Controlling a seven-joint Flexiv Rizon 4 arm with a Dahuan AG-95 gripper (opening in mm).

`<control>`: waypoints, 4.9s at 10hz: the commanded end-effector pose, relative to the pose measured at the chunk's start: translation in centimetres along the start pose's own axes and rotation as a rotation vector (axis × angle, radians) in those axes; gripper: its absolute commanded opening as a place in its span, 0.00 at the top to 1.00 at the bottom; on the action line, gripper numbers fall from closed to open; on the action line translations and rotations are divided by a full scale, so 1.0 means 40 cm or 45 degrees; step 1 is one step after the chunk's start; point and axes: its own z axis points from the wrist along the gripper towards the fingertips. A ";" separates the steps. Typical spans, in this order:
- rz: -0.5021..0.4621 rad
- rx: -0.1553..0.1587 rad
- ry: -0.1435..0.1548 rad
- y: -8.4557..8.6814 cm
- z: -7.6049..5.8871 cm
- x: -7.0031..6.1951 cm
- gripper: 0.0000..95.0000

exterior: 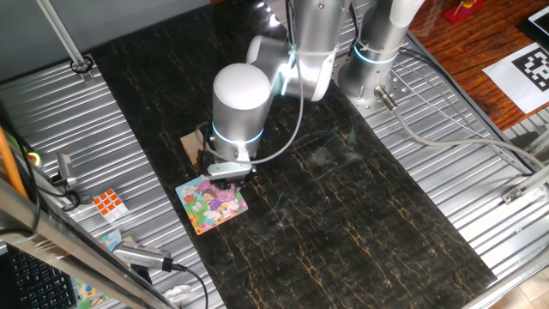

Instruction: Assemble one piece of a puzzle

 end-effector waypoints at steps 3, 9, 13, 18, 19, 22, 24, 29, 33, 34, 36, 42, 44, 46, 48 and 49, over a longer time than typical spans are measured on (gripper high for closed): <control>0.166 -0.054 0.017 -0.003 0.005 -0.003 1.00; 0.236 -0.059 -0.002 -0.012 0.029 -0.005 1.00; 0.229 -0.052 -0.003 -0.014 0.059 -0.018 1.00; 0.232 -0.063 -0.004 -0.012 0.069 -0.026 1.00; 0.228 -0.057 0.009 -0.009 0.058 -0.028 1.00; 0.233 -0.058 0.002 -0.017 0.051 -0.040 1.00; 0.238 -0.059 -0.002 -0.020 0.051 -0.043 1.00; 0.232 -0.055 -0.004 -0.023 0.051 -0.044 1.00; 0.222 -0.050 0.006 -0.038 0.043 -0.054 1.00; 0.220 -0.051 0.002 -0.043 0.046 -0.055 1.00; 0.210 -0.051 -0.003 -0.046 0.056 -0.053 1.00; 0.213 -0.049 0.006 -0.044 0.055 -0.056 1.00; 0.219 -0.049 0.009 -0.042 0.057 -0.058 1.00; 0.221 -0.049 0.011 -0.042 0.057 -0.057 1.00; 0.247 -0.061 0.014 -0.039 0.049 -0.057 1.00; 0.249 -0.066 0.017 -0.036 0.043 -0.058 1.00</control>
